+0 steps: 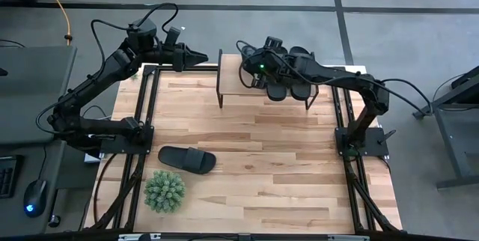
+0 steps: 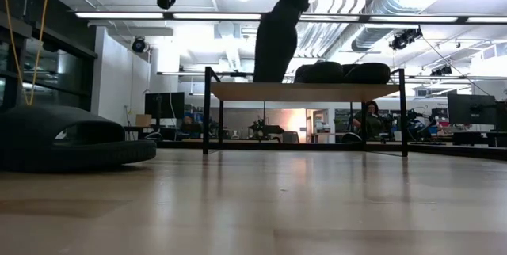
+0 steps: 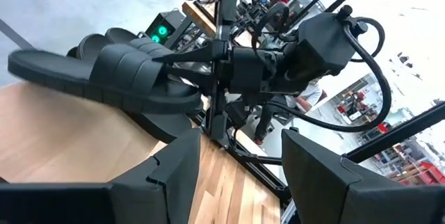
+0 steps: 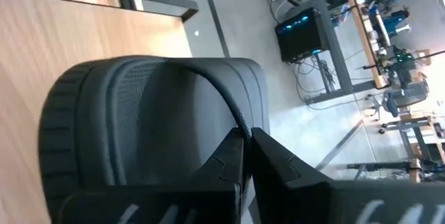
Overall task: Pick and place slides into the shelf
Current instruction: Put the black slipper on the shelf
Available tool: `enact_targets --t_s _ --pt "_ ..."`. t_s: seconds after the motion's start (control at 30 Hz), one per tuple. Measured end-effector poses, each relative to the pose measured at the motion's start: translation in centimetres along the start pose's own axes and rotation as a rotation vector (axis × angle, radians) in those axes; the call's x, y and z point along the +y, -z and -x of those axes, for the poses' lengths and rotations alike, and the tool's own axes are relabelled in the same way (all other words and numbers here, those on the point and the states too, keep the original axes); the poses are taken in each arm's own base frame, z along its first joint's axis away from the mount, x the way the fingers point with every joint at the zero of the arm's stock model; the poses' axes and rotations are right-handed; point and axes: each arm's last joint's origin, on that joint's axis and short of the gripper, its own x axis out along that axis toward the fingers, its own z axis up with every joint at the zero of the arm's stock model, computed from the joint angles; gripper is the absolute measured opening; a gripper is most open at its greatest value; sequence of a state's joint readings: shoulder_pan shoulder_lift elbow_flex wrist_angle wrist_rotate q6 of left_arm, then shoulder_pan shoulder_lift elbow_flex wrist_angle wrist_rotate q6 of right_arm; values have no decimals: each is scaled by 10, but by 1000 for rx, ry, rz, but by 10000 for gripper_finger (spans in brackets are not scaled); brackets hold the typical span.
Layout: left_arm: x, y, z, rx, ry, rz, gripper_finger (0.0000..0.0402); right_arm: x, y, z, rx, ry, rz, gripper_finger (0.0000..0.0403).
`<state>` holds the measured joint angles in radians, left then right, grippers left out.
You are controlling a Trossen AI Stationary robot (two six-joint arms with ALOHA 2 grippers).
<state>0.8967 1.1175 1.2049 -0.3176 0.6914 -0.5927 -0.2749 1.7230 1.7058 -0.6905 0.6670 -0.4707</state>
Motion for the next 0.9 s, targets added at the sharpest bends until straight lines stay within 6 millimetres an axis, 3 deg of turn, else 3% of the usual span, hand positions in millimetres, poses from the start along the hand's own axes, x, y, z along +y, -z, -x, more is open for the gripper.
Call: enact_targets --t_s 0.4,0.9 --pt "0 0 0 -1 -3 -8 186 11 -3 -12 3 -36 -32 0" --pt "1 1 0 9 -10 -13 186 36 1 6 69 -128 8 0"
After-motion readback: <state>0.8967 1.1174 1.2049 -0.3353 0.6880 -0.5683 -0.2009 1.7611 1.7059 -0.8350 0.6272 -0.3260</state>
